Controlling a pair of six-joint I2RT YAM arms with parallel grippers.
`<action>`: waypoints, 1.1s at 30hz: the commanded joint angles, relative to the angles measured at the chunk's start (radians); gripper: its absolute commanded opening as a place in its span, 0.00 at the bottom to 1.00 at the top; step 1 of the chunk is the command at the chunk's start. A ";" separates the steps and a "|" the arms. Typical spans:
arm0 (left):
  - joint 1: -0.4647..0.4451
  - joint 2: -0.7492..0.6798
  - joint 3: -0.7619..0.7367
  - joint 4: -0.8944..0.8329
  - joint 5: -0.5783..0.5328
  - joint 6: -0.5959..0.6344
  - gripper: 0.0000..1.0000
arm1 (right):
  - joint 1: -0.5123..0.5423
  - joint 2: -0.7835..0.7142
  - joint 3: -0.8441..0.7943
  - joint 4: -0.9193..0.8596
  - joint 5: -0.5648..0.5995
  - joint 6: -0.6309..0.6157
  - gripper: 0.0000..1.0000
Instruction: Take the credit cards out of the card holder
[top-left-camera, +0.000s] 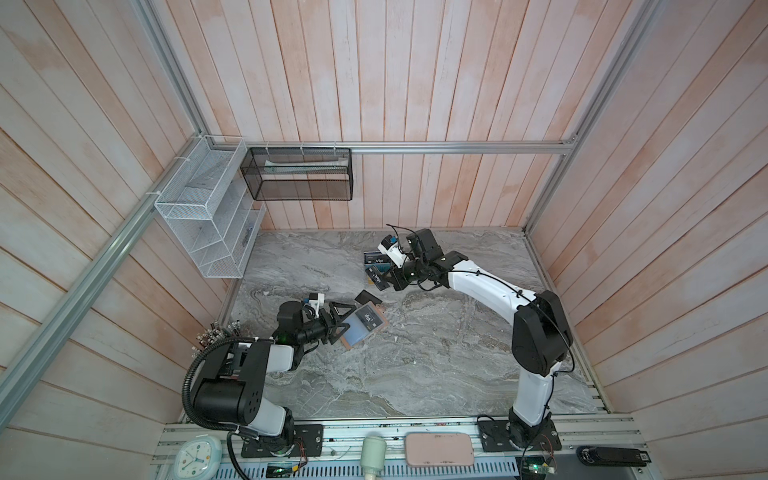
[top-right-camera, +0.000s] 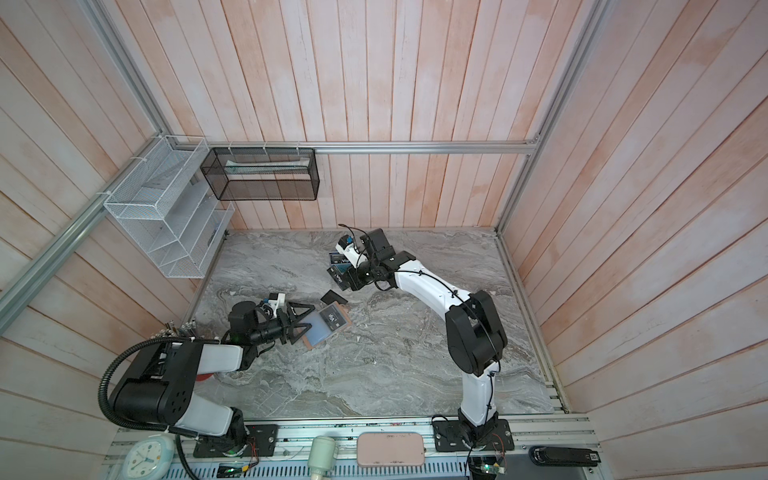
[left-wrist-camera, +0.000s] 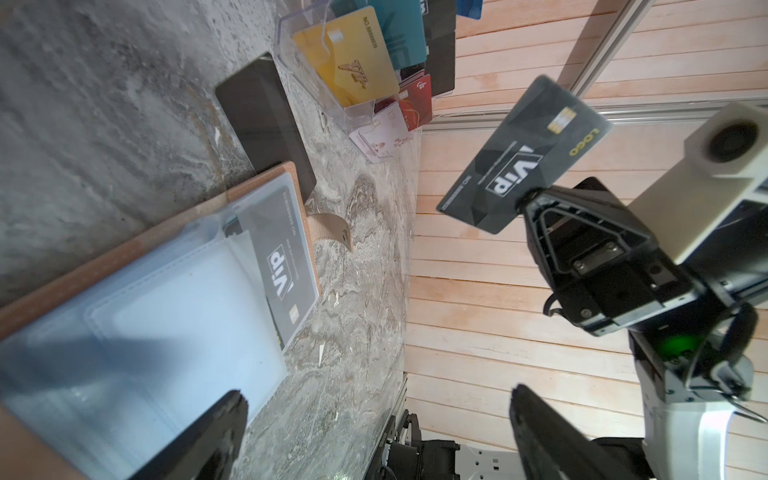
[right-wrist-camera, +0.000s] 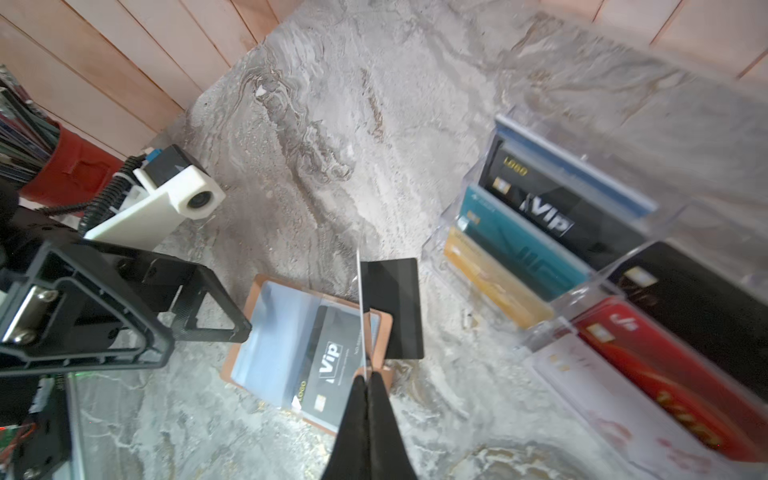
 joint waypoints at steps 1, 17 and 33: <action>-0.007 -0.013 0.031 -0.004 -0.006 0.024 1.00 | -0.005 0.049 0.068 -0.166 0.093 -0.171 0.00; -0.028 0.010 0.090 0.009 -0.024 0.002 1.00 | -0.042 0.308 0.546 -0.386 0.259 -0.566 0.00; -0.028 0.126 0.095 0.109 -0.008 -0.026 1.00 | -0.001 0.404 0.603 -0.319 0.295 -0.792 0.00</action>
